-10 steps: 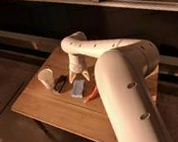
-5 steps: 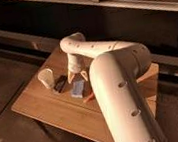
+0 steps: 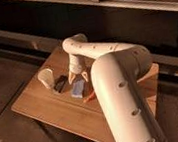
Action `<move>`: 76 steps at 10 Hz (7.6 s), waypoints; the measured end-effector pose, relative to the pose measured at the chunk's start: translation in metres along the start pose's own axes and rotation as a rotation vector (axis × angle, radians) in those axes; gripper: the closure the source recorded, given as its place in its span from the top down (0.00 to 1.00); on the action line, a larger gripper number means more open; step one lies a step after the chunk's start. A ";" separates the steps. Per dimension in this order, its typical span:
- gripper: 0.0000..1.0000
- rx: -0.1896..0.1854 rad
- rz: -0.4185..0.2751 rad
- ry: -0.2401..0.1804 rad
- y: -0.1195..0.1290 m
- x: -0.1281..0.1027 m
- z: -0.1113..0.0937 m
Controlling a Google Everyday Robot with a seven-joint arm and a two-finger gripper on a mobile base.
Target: Place the white sponge in the ceramic cup
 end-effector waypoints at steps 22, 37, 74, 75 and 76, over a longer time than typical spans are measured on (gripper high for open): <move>0.00 0.200 -0.007 -0.420 0.047 0.053 -0.251; 0.00 0.324 -0.151 -0.284 0.128 -0.022 -0.234; 0.00 0.128 -0.494 -0.268 0.225 -0.089 -0.125; 0.00 0.126 -0.492 -0.261 0.224 -0.090 -0.122; 0.00 0.124 -0.491 -0.256 0.222 -0.091 -0.119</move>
